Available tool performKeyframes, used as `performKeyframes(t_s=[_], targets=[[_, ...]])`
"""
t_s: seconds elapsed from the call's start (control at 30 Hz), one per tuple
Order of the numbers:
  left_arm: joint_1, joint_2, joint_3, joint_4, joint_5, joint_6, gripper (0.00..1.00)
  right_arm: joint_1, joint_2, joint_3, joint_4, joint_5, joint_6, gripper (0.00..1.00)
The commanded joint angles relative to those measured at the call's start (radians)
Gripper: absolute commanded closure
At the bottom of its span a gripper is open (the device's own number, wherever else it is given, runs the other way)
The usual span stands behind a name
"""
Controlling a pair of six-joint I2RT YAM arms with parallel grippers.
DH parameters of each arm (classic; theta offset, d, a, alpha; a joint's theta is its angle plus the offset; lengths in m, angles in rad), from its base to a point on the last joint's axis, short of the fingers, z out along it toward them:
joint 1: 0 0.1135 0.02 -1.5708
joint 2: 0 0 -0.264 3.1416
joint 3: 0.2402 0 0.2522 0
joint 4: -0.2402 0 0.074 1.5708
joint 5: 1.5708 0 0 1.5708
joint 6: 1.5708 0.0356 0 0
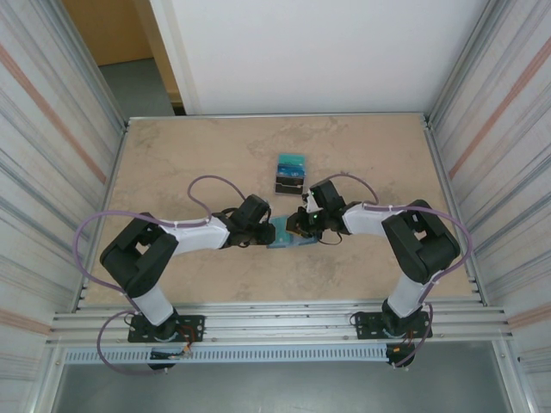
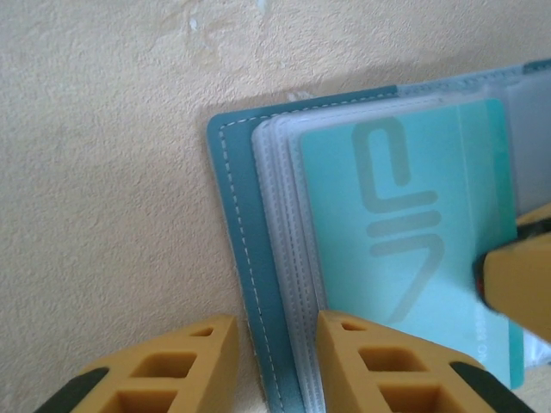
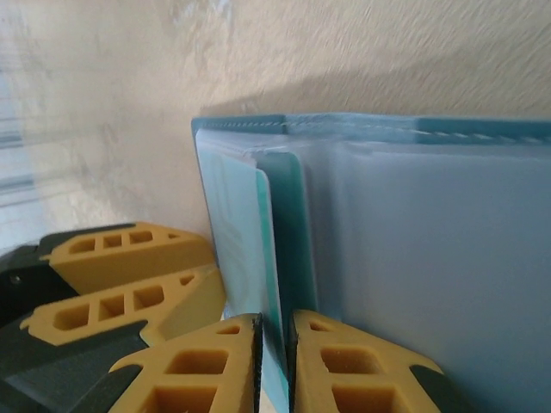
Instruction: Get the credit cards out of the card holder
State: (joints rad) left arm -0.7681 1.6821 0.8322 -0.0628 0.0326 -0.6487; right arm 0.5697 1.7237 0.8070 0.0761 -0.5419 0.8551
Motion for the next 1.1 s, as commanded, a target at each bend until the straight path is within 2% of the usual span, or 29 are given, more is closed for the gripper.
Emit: performKeyframes(t_s=[0.0,0.23,0.8,1.07], targets=[[-0.019,0.006,0.012,-0.053,0.02,0.0,0.69,0.023,0.01,-0.011,0.069,-0.085,0.015,0.82],[-0.019,-0.001,0.009,-0.073,0.004,-0.004,0.7,0.016,0.03,-0.023,0.118,-0.099,0.036,0.82],[-0.019,0.015,0.019,-0.094,-0.004,-0.011,0.7,-0.044,-0.086,-0.069,0.091,-0.105,0.037,0.79],[-0.019,0.017,0.016,-0.095,-0.006,-0.01,0.7,-0.046,-0.088,-0.07,0.087,-0.101,0.037,0.83]])
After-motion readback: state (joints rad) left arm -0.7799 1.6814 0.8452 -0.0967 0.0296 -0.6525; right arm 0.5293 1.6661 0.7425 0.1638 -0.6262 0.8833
